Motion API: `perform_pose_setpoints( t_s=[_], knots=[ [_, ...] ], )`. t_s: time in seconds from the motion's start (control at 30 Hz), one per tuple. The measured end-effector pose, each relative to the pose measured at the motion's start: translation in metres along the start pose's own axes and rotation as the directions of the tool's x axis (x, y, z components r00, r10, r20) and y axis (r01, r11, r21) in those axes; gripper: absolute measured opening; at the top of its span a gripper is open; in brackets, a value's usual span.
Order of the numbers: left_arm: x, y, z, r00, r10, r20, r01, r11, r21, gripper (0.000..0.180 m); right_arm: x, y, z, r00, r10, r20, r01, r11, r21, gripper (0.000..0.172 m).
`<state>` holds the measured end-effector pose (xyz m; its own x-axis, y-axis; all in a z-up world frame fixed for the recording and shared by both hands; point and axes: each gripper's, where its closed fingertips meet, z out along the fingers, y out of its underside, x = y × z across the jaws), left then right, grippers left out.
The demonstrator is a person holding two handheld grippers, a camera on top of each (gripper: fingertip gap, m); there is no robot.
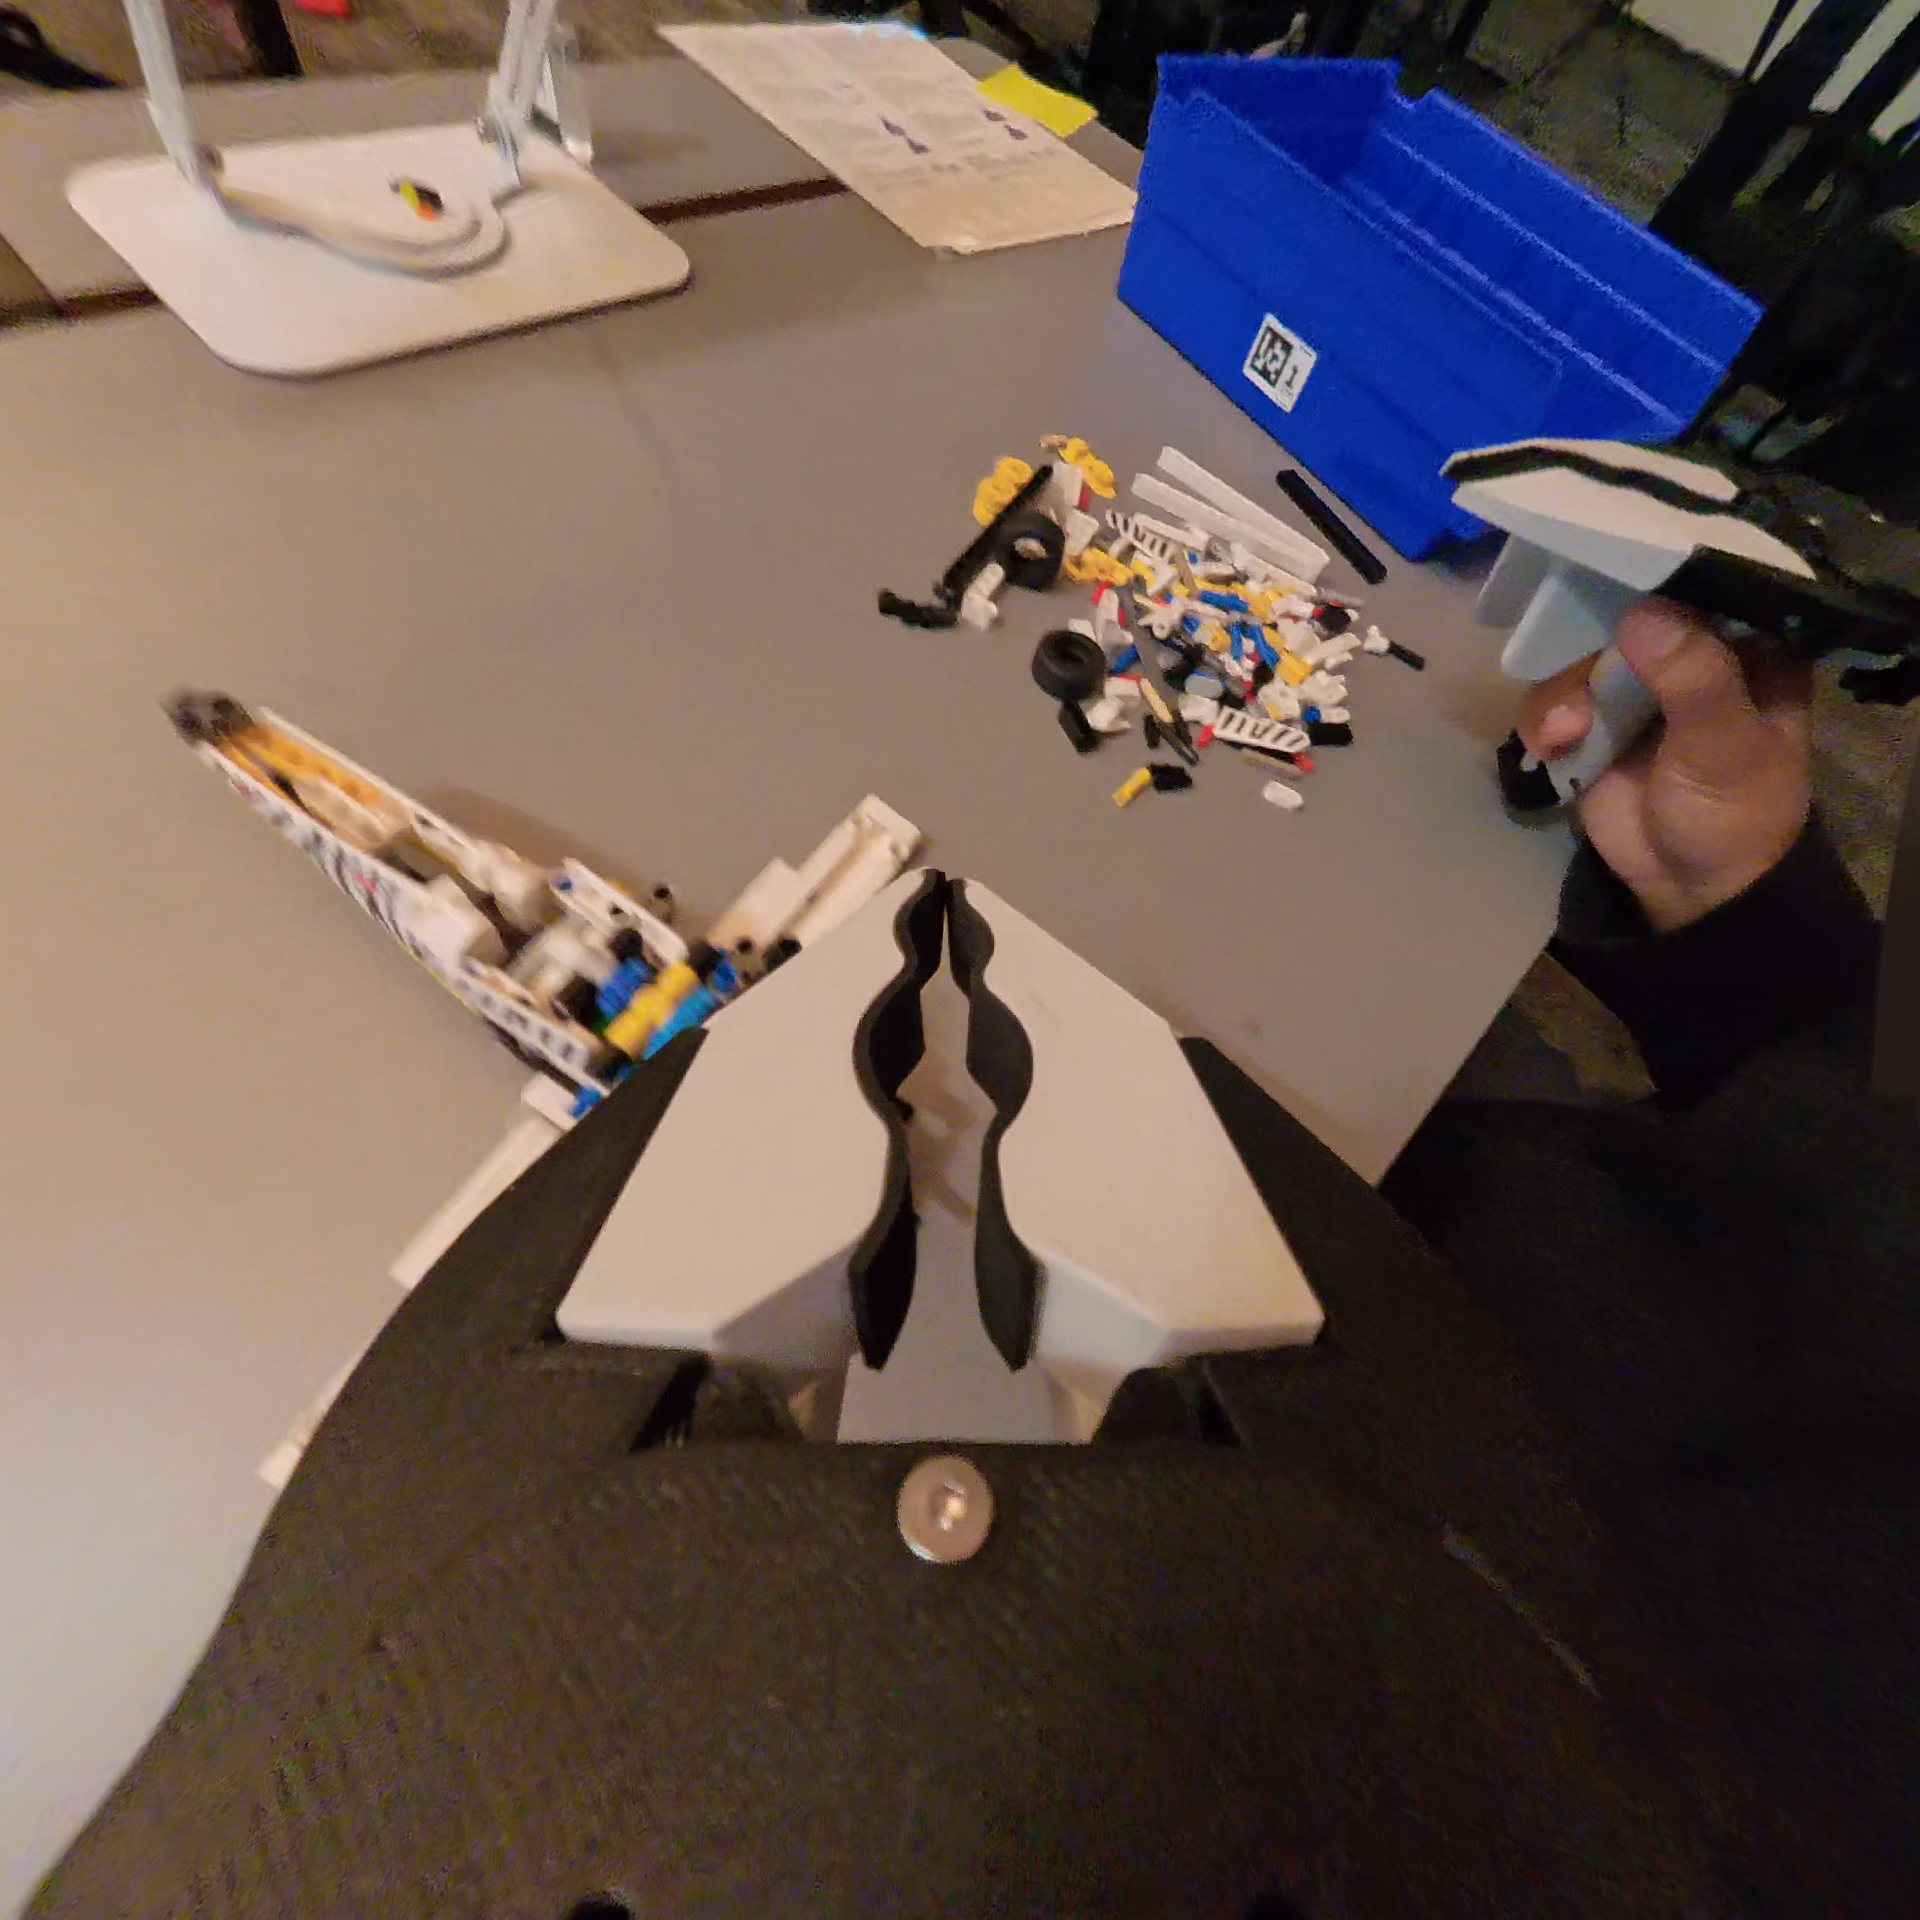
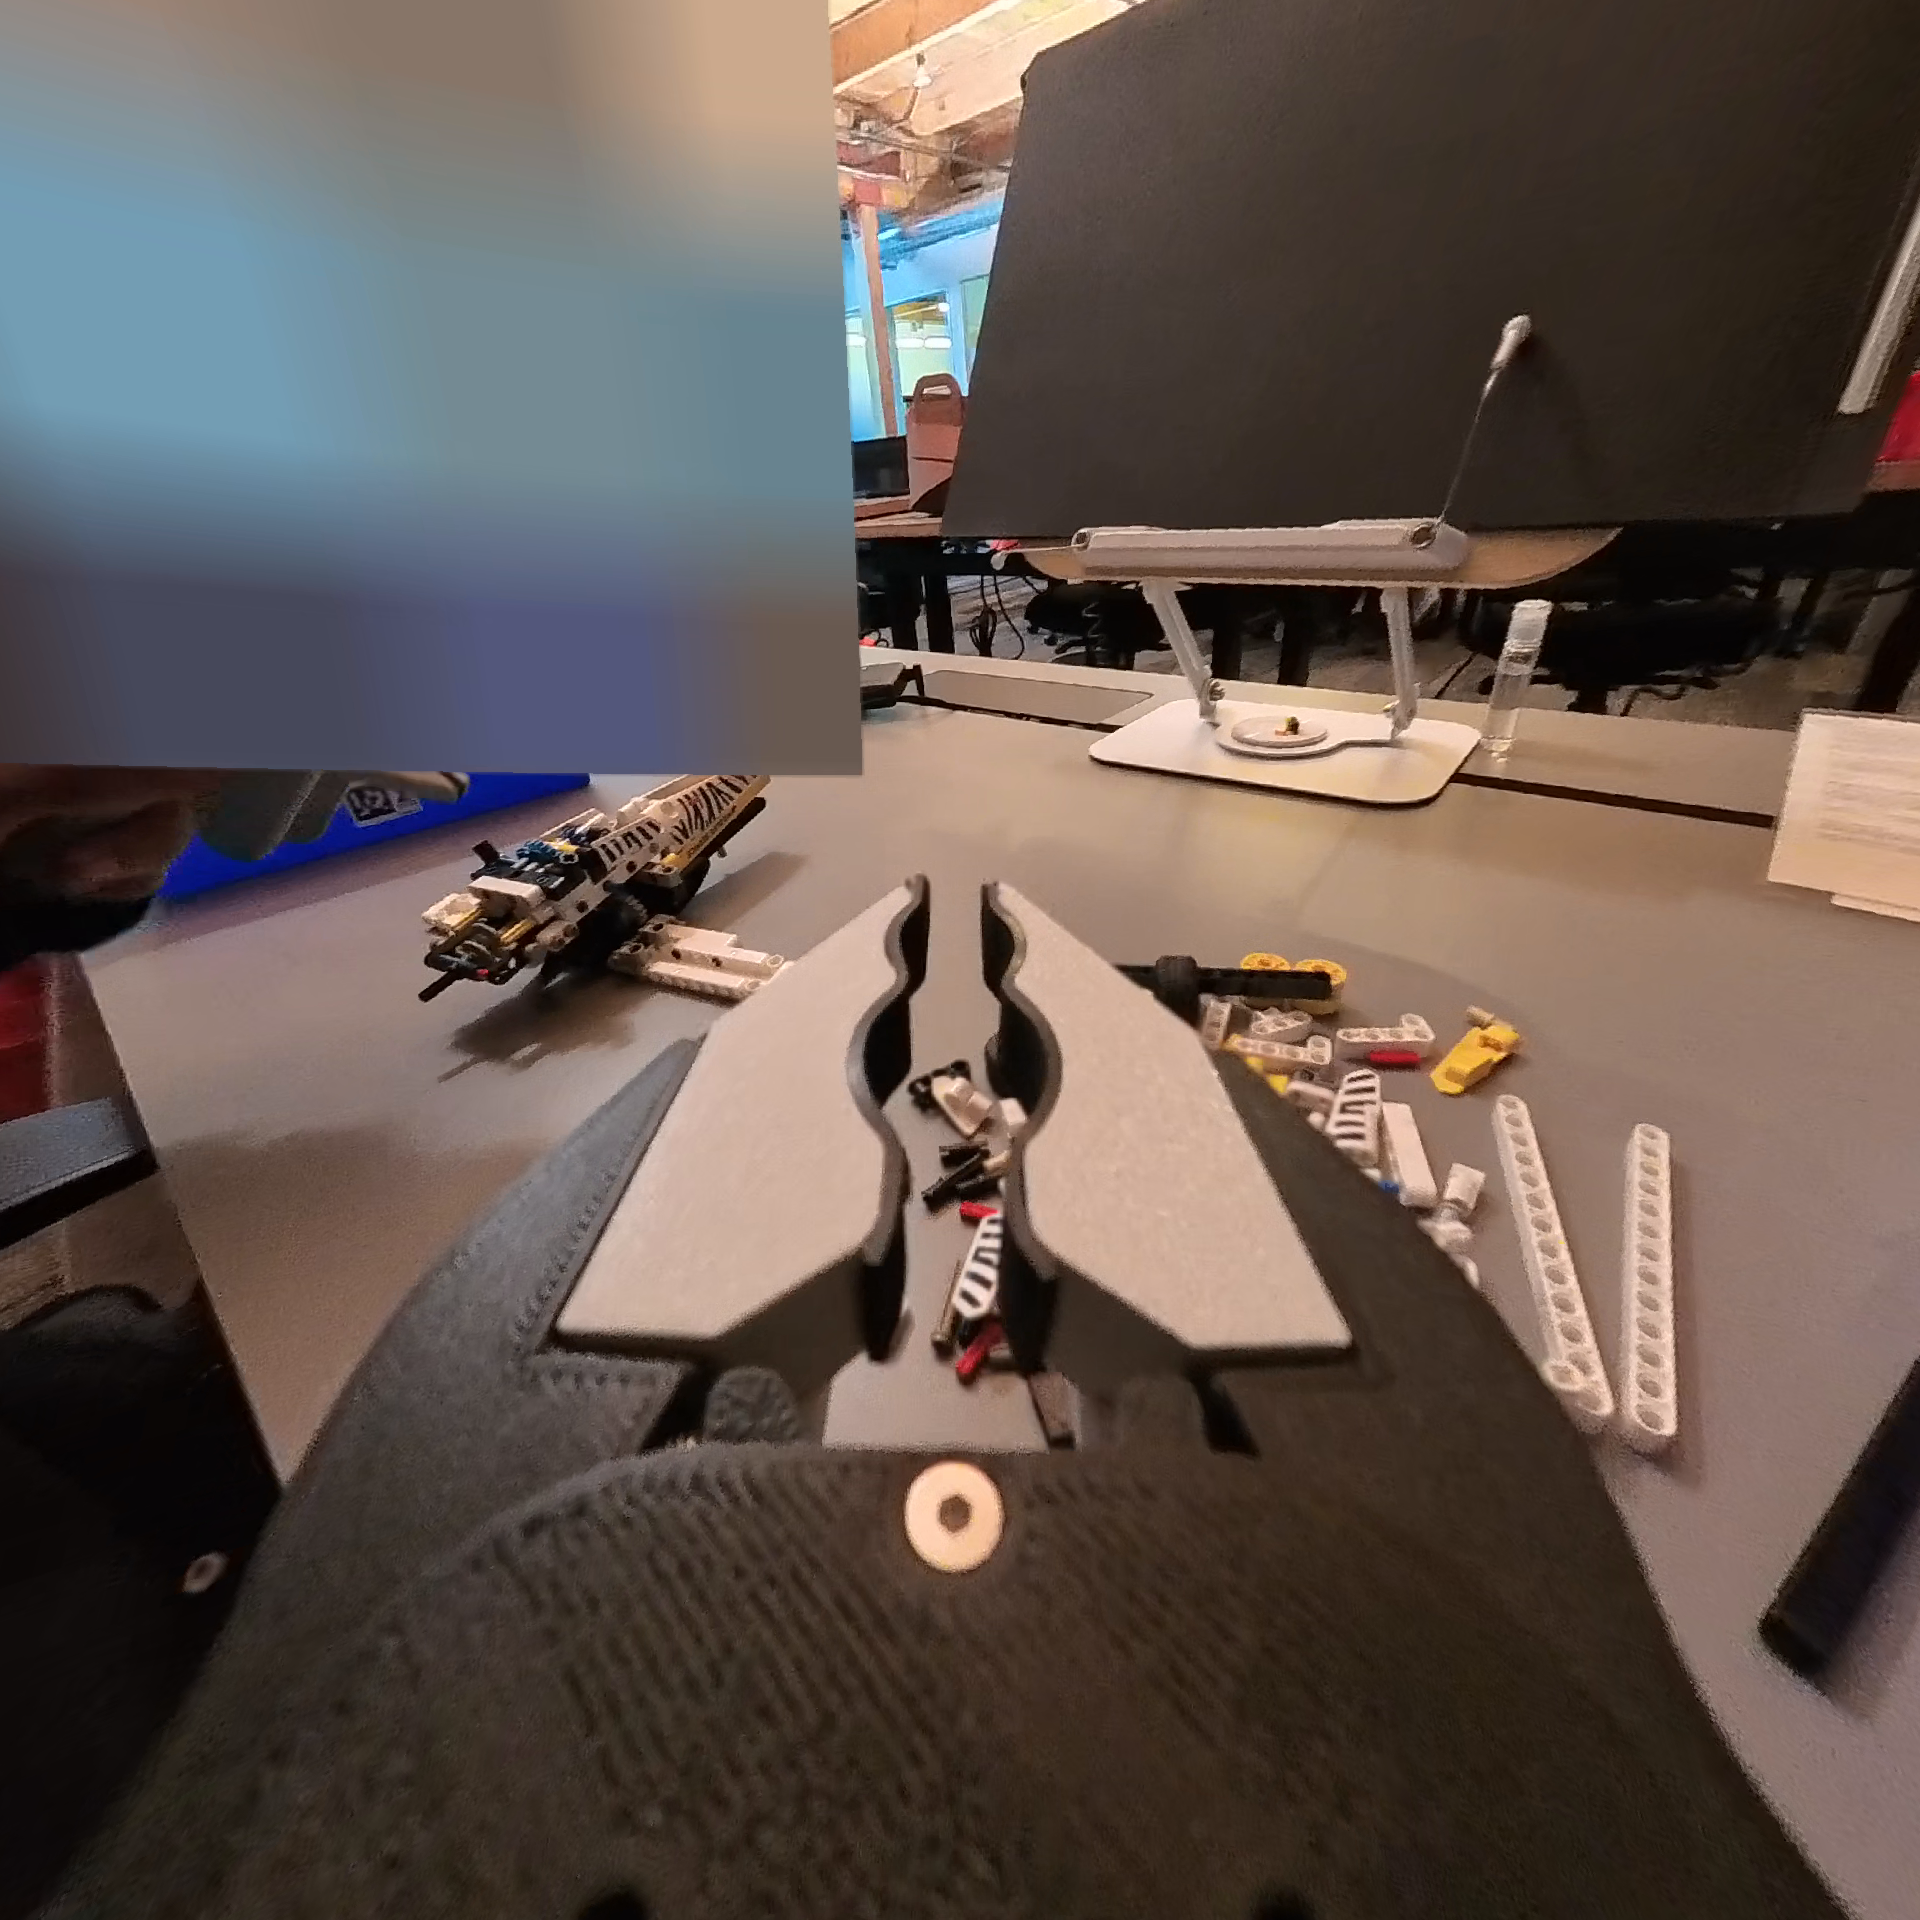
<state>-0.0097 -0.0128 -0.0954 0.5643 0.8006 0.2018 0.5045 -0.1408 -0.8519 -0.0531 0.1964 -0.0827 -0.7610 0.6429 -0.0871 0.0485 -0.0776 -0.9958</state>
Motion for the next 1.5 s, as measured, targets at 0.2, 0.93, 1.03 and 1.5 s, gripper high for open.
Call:
perform_pose_setpoints(
  t_s=[0.2, 0.93, 1.03, 1.5],
  knots=[
    [0.017, 0.025, 0.004, 0.997, -0.057, -0.052, 0.058, 0.998, 0.026, 0.0, 0.0, 0.001, 0.001, 0.994, 0.098, 0.049, -0.1, 0.994, 0.035, 0.009],
    [0.093, 0.069, -0.005, 0.956, 0.154, -0.251, -0.179, 0.981, -0.08, 0.0, -0.214, 0.128, -0.066, 0.692, 0.172, 0.701, 0.336, 0.783, -0.523, 0.024],
    [0.1, 0.065, -0.012, 0.952, 0.174, -0.251, -0.191, 0.98, -0.047, 0.0, -0.225, 0.135, -0.072, 0.69, 0.206, 0.694, 0.321, 0.772, -0.549, 0.024],
    [0.091, 0.057, -0.023, 0.959, 0.152, -0.239, -0.156, 0.988, 0.002, 0.0, -0.23, 0.155, -0.076, 0.646, 0.226, 0.729, 0.432, 0.68, -0.593, 0.013]
  ],
)
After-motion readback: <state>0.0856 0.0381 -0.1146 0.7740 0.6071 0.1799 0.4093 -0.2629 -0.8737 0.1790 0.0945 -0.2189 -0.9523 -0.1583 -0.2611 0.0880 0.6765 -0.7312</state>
